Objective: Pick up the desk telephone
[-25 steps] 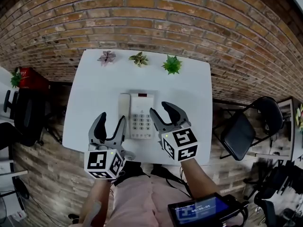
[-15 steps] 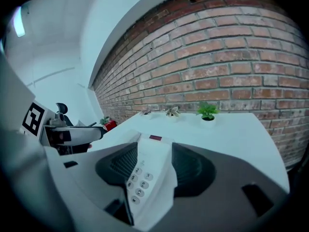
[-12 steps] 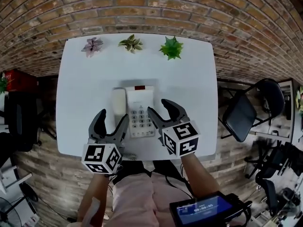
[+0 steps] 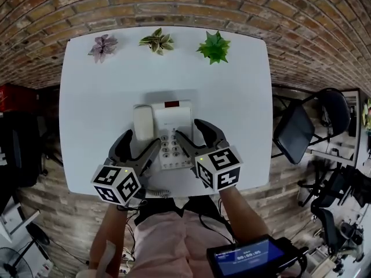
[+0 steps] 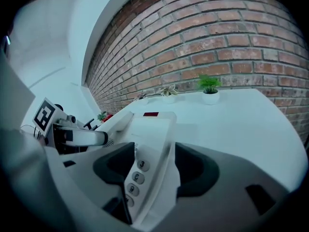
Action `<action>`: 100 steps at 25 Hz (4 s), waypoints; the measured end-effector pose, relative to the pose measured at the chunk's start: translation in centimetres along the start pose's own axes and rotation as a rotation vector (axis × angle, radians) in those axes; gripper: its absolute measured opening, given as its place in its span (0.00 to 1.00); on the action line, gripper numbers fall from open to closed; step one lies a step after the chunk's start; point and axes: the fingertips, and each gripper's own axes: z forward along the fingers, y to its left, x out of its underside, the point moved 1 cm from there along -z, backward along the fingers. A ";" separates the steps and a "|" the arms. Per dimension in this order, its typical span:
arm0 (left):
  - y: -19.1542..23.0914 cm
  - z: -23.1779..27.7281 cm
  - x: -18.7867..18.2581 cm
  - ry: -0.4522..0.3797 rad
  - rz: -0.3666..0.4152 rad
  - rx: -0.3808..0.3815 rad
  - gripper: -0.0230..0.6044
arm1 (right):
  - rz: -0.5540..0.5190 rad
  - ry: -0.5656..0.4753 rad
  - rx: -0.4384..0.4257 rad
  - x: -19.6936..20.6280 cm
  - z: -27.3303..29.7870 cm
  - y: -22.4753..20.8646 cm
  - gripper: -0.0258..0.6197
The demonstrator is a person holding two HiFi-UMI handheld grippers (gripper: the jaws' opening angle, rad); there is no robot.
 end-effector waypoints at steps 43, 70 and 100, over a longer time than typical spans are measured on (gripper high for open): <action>-2.4 -0.7 -0.1 -0.217 0.142 0.128 0.61 | 0.246 0.102 -0.437 1.0 2.1 1.8 0.58; -3.3 -1.5 -0.3 -0.197 0.116 0.340 0.74 | 0.201 -0.074 -0.579 0.1 0.0 3.0 0.55; -1.9 -2.5 0.7 -0.152 -0.207 0.436 0.74 | 0.389 -0.095 -0.812 1.4 -2.0 4.5 0.35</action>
